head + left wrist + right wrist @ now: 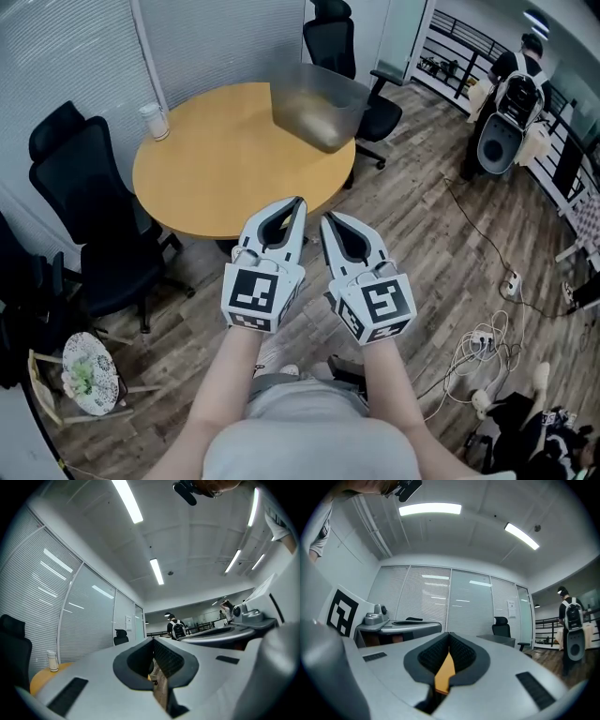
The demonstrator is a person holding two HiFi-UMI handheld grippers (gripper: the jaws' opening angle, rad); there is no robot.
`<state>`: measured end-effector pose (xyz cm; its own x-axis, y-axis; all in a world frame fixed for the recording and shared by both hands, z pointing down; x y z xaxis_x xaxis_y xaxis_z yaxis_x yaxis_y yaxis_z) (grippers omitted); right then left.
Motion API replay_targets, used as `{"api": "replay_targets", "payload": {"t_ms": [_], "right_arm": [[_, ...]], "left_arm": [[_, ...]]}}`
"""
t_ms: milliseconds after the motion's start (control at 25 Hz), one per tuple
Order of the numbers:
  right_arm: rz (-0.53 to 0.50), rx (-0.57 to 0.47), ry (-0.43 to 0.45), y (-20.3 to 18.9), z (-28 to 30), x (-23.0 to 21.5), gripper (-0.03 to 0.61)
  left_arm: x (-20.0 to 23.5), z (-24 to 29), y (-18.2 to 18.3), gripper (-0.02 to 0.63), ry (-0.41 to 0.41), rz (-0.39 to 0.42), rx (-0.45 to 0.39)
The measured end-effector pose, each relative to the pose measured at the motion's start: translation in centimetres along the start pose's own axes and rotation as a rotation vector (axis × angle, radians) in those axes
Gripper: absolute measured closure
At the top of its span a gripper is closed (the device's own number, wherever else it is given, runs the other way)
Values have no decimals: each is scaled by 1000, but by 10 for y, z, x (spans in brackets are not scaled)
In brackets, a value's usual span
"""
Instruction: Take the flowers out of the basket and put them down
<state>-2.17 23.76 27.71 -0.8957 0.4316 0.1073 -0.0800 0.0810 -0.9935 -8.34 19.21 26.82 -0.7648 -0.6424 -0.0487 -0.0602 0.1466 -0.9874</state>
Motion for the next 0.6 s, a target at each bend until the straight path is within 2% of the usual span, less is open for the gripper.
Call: {"api": "replay_targets", "payload": {"t_ms": [600], "right_arm": [[18,13,-19,-18,42,-53,554]], "left_arm": [[24,60,-22,609,-4,-3,16]]}}
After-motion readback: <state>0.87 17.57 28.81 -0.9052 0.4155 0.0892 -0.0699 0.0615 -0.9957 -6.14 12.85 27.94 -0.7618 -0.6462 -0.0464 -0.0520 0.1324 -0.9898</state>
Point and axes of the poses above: the fingertips, and each gripper's own axes: z forward along the fingers, x to its left, y out of its top, the point moved 3 cm from there along -z, backward along the fingers, and after that the axes turned 14 degrees about y, right-handed, at the moved point
